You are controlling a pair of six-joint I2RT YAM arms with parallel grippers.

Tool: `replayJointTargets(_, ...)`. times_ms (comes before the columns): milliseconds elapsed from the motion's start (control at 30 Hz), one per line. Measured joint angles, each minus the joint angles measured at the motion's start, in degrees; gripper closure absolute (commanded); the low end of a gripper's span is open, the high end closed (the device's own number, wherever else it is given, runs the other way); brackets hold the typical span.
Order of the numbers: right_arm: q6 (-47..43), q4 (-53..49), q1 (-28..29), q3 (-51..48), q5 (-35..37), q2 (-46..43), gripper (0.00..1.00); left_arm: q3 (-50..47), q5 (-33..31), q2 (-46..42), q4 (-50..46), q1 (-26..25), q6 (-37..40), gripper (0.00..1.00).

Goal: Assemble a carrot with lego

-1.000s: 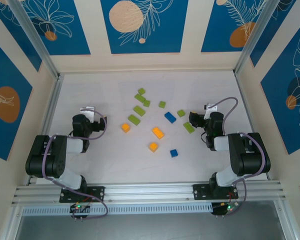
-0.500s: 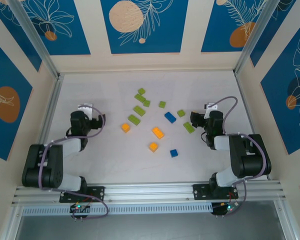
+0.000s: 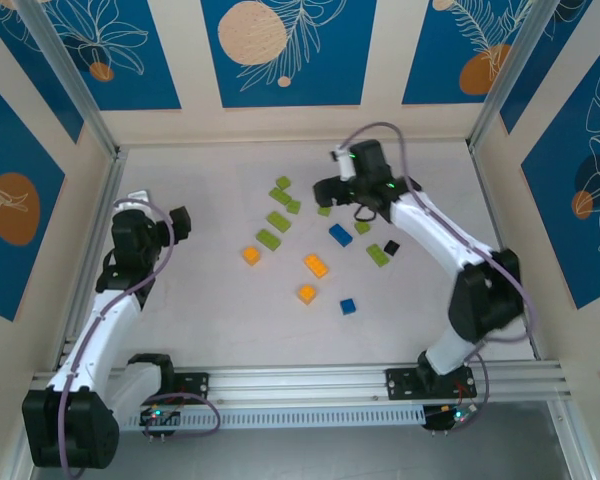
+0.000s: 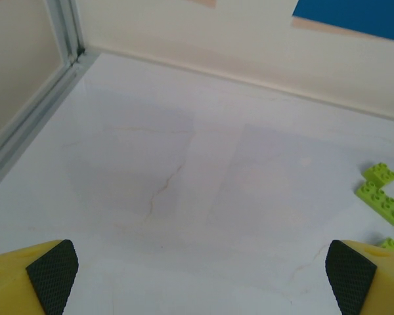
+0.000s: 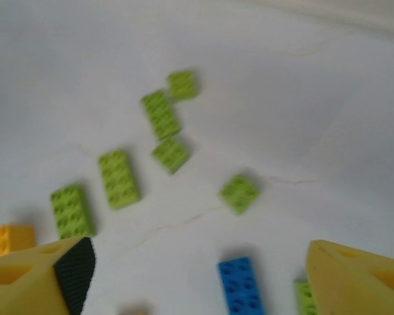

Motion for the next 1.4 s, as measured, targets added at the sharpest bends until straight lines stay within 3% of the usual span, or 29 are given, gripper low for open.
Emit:
replayJointTargets(233,-4.6,-16.7,9.2,16.7,-4.5,17.9,0.23,3.3,-4.4,1.5,-10.0,0.0,-7.4,0.01)
replayJointTargets(433,-6.7,-24.3,12.2,26.5,-6.4,25.7,0.25,3.3,-5.4,1.7,-12.7,0.0,-9.3,0.01)
replayJointTargets(967,-8.2,-29.7,14.1,37.4,-6.1,38.2,0.33,3.9,-5.4,5.0,-13.8,0.0,-10.1,0.01)
replayJointTargets(1400,-8.6,-32.0,14.2,44.2,-5.9,42.9,0.37,4.1,-4.9,5.0,-13.8,0.1,-10.1,0.01)
